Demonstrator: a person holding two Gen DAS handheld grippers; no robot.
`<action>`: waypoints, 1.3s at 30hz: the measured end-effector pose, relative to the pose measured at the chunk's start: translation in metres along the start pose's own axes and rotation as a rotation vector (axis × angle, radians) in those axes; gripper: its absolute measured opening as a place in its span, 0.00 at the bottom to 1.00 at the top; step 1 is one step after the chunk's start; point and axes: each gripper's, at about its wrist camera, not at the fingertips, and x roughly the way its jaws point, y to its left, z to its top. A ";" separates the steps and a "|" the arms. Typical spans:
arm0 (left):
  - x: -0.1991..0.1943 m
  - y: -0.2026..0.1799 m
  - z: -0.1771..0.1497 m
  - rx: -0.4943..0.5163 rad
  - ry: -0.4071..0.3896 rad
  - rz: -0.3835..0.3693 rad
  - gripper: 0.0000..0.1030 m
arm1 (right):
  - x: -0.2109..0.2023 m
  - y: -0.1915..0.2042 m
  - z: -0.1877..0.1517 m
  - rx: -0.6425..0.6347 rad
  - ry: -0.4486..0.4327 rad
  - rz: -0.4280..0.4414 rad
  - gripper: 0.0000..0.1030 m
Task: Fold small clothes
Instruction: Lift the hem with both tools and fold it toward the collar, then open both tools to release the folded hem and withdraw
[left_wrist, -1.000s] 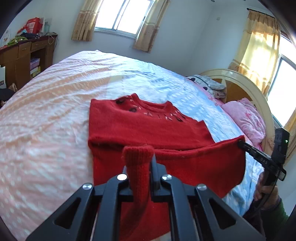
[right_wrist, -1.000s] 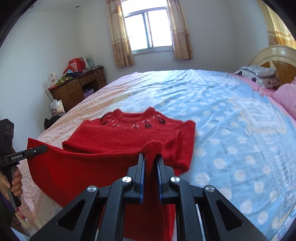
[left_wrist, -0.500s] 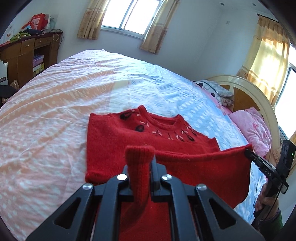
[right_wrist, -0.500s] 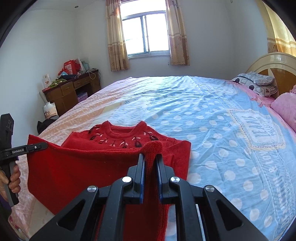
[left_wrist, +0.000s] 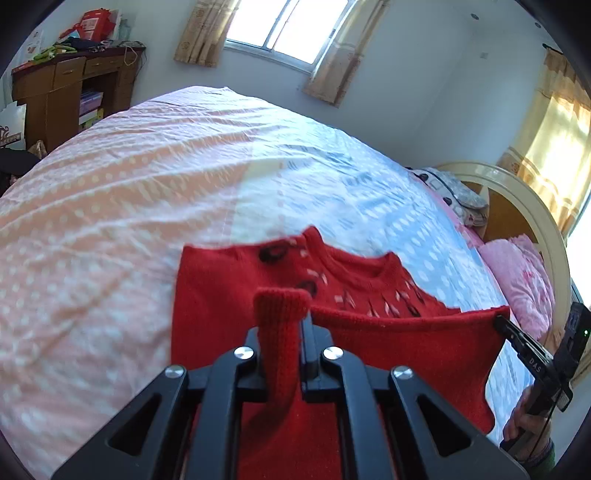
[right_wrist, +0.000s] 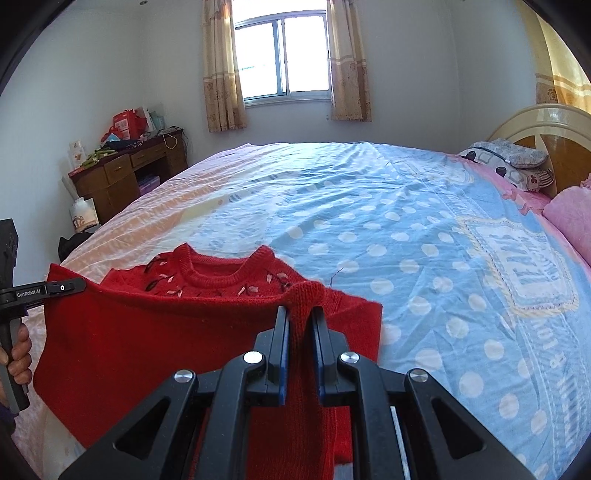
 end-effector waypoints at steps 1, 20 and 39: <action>0.004 0.001 0.005 -0.002 -0.001 0.006 0.08 | 0.006 0.000 0.005 -0.006 -0.002 -0.005 0.10; 0.104 0.020 0.058 -0.032 0.009 0.145 0.08 | 0.139 -0.009 0.051 0.010 0.094 -0.111 0.10; 0.090 0.034 0.051 -0.104 0.108 0.147 0.20 | 0.179 -0.020 0.039 0.042 0.254 -0.167 0.35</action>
